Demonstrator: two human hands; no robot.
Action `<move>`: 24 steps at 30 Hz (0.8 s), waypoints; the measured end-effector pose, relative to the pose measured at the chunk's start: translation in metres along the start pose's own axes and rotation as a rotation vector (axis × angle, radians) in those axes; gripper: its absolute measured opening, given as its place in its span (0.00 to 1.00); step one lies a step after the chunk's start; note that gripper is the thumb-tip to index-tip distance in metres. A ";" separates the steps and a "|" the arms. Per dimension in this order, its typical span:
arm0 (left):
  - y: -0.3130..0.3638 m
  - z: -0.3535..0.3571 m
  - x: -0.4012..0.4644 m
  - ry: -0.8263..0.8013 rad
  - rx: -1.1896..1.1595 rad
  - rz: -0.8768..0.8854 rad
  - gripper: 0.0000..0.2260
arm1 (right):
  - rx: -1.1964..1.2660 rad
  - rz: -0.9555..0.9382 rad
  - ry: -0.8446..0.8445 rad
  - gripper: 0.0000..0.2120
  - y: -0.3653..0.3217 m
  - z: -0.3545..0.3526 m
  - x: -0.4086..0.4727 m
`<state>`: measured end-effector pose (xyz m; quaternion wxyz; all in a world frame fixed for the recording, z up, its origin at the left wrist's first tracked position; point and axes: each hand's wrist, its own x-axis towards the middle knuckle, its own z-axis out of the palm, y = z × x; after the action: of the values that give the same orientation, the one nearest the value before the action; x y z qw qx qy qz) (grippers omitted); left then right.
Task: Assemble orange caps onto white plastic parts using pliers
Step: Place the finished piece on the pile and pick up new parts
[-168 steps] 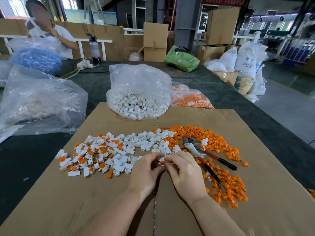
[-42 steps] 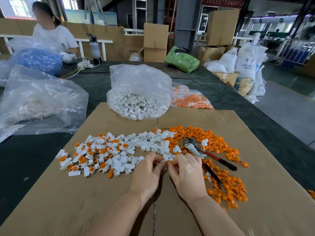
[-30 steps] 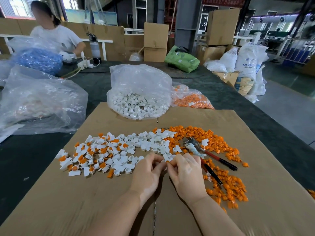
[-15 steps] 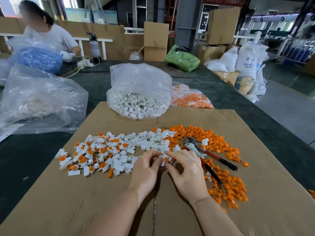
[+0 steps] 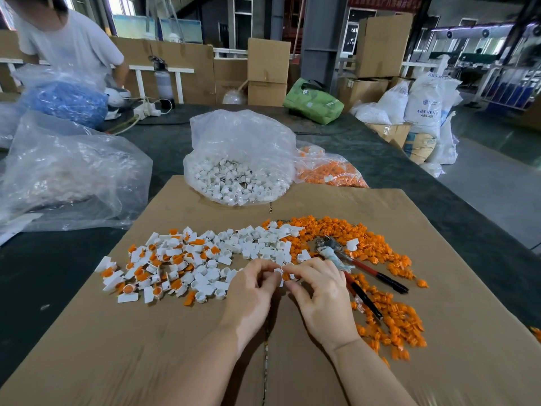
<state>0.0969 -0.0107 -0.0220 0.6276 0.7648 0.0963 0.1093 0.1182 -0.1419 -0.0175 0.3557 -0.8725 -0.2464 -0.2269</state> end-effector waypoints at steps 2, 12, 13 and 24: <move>0.001 0.000 0.000 -0.006 -0.009 0.001 0.04 | -0.004 -0.005 0.001 0.11 0.000 0.000 0.000; 0.001 0.000 0.003 -0.002 0.026 -0.010 0.04 | -0.129 -0.014 0.055 0.12 0.002 0.000 0.000; 0.001 0.000 0.004 0.004 0.025 -0.017 0.04 | -0.161 0.025 0.085 0.13 0.004 -0.002 0.001; 0.009 0.001 0.013 0.033 0.036 -0.101 0.04 | -0.631 0.699 -0.502 0.21 0.033 -0.040 0.041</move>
<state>0.1095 -0.0103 -0.0125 0.6169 0.7681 0.1470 0.0886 0.1611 -0.1812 0.0150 0.0606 -0.9946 0.0616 0.0578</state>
